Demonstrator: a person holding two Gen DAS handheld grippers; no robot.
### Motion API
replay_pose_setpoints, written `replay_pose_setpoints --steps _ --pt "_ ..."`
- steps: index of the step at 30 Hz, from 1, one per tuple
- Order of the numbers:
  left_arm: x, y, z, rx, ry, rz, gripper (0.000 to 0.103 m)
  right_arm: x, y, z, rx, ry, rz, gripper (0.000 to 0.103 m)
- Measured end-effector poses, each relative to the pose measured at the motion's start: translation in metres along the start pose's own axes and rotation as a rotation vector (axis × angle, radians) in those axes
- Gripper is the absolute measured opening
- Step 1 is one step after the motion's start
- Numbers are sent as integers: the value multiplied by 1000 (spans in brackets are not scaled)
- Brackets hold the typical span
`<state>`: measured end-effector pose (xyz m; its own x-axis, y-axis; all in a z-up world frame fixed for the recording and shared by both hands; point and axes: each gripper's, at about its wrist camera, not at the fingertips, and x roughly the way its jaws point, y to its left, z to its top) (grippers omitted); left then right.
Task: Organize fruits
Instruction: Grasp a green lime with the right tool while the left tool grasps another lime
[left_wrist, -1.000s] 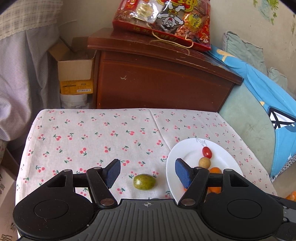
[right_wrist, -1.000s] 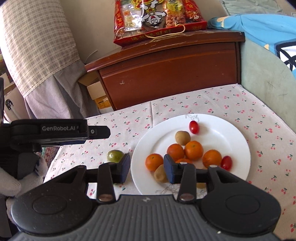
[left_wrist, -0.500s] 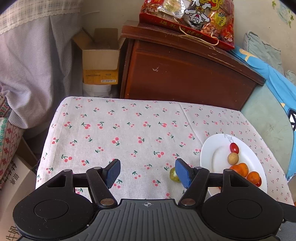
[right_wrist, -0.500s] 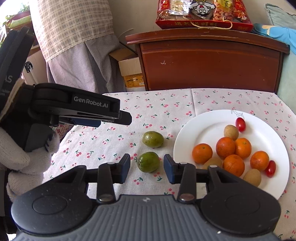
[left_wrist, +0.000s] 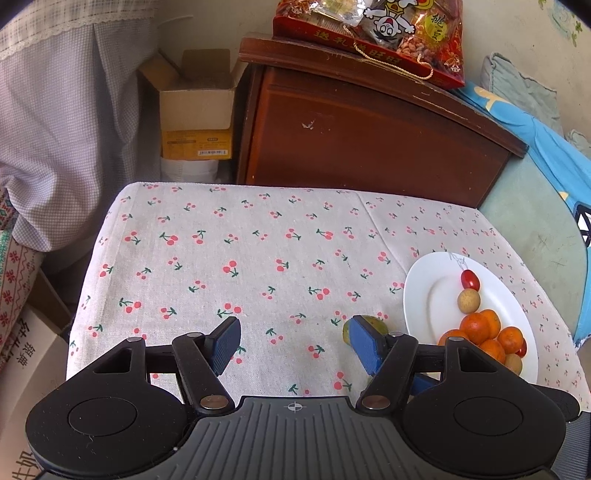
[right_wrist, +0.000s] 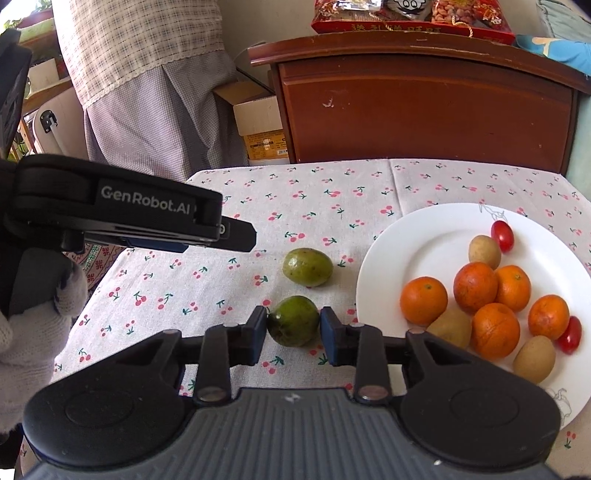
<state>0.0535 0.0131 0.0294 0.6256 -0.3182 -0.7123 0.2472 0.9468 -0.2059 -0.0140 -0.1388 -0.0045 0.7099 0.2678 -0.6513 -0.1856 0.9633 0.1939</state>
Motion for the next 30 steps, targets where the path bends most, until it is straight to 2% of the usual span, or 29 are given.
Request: replay_pose_setpoints --steps 5,16,21,26,30 --pt "5 -6 -3 26 1 -19 63 -9 3 -4 -28 12 14 31" --pt "19 -35 -16 143 -19 -64 55 -36 0 -24 -5 45 24 31" --pt "24 -44 -17 177 -41 -64 45 -42 -2 -29 4 48 27 32" --pt "31 -51 -18 185 -39 -63 44 -48 -7 -31 16 42 22 32" --pt "38 -54 -22 195 -27 -47 33 -52 -13 -32 29 37 18 32"
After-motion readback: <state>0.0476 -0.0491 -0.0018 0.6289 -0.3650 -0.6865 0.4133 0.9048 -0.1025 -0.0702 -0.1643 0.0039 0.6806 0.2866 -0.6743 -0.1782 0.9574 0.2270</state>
